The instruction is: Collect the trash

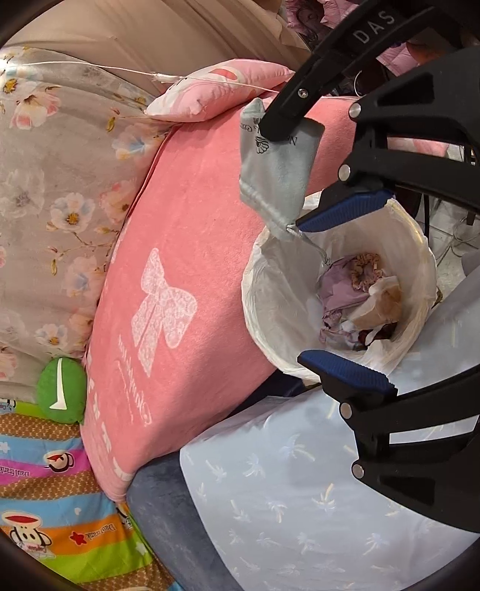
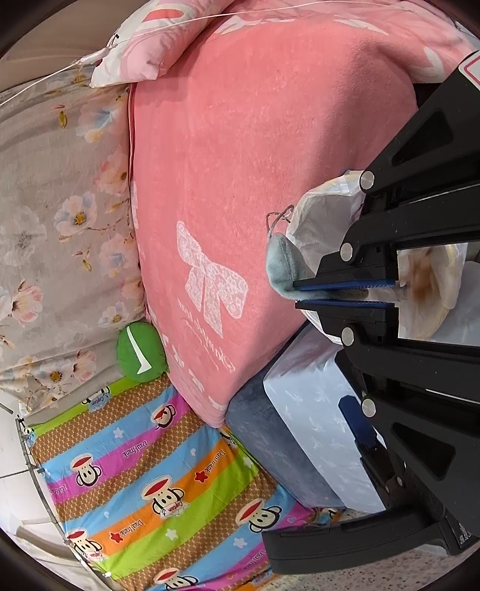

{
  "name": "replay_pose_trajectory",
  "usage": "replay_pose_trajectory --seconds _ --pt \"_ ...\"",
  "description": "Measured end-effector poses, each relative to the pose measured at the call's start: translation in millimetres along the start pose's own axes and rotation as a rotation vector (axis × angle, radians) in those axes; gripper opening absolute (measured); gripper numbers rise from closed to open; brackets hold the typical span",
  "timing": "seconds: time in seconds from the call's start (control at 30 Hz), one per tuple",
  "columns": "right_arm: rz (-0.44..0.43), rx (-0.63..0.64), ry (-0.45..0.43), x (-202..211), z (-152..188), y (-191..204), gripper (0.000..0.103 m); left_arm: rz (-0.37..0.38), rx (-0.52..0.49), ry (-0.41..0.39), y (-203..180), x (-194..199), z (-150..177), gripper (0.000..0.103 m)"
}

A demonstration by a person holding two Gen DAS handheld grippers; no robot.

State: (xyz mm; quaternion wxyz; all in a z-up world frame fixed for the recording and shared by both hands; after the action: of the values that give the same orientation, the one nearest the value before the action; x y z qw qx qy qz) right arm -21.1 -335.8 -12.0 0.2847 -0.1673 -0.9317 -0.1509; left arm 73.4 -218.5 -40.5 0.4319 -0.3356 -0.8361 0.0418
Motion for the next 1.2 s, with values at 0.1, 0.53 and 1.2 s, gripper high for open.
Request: replay_pose_trajectory --seconds 0.1,0.53,1.2 --pt "-0.016 0.011 0.010 -5.3 -0.2 3.2 0.008 -0.017 0.002 -0.007 3.8 0.0 -1.4 0.063" --pt "-0.044 0.016 0.029 -7.7 4.7 13.4 0.029 -0.089 0.016 -0.015 24.4 1.4 3.7 0.073" --pt "0.030 0.139 0.079 5.0 38.7 16.9 0.068 -0.201 -0.021 -0.058 46.7 23.2 26.1 0.088"
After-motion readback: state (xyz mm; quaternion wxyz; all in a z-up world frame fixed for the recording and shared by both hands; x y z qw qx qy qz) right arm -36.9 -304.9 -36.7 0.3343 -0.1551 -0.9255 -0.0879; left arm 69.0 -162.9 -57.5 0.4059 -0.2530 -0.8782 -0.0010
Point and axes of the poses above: each gripper's, at about its wrist camera, not at the fingertips, and x roughly against the way its jaws point, y to its left, z to its underside, the point moved 8 cm from there along -x, roughly the way its jaws point, and after that the axes turned 11 degrees about x, right-handed, at the moved point
